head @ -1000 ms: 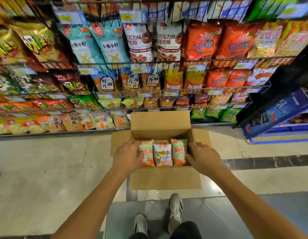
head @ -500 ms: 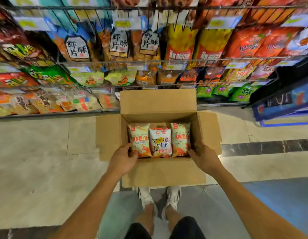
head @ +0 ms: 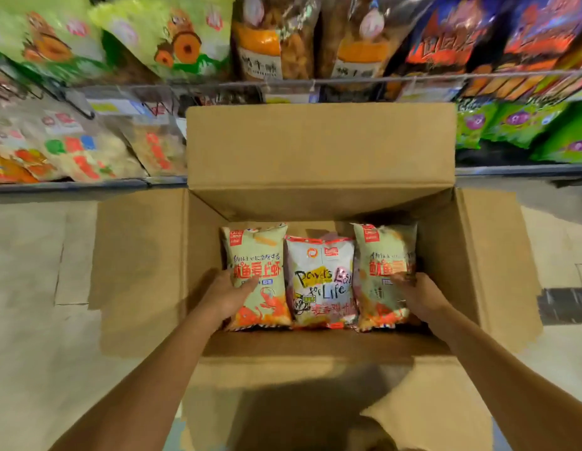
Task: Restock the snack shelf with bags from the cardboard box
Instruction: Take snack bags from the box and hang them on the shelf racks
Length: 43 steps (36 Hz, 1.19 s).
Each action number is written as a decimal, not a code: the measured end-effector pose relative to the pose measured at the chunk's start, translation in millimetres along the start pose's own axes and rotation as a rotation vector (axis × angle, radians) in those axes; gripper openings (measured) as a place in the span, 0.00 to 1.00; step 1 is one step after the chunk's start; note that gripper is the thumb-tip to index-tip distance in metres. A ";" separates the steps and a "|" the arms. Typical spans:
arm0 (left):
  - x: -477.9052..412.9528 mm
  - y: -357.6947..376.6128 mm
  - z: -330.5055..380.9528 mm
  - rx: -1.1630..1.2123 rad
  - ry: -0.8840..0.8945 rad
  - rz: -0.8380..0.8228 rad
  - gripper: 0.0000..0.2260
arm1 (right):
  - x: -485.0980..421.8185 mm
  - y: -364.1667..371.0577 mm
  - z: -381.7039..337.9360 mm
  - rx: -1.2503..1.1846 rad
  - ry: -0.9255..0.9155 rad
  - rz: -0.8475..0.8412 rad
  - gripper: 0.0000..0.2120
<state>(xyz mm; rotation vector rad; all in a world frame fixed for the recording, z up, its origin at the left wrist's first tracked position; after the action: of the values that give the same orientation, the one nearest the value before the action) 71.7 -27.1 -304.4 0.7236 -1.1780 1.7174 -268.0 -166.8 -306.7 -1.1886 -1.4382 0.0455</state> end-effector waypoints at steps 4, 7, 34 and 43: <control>-41.1 19.7 -11.5 0.078 -0.068 0.040 0.30 | -40.0 28.7 25.2 -0.074 0.026 0.019 0.45; -64.0 26.9 -25.6 0.091 -0.087 0.096 0.34 | -46.2 33.0 26.1 -0.048 0.039 0.078 0.44; 119.2 -46.0 59.3 0.251 0.065 0.128 0.23 | 97.9 -76.4 -51.0 -0.539 -0.072 -0.159 0.28; 384.1 -156.1 158.2 0.301 0.240 0.140 0.15 | 327.2 -247.8 -142.5 -0.529 -0.300 -0.164 0.19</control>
<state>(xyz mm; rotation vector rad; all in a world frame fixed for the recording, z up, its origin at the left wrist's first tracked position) 47.9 -18.5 138.7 0.6014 -0.8309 2.0628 -235.3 -153.0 126.3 -1.5293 -1.8787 -0.2993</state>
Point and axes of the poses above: each hand's wrist, its own x-axis away from the middle knuckle, its own y-axis out of the palm, z = x × y, the point moved 2 cm from there along -x, towards the middle knuckle, and after that the axes turned 7 degrees about z, right-handed, at the moved point
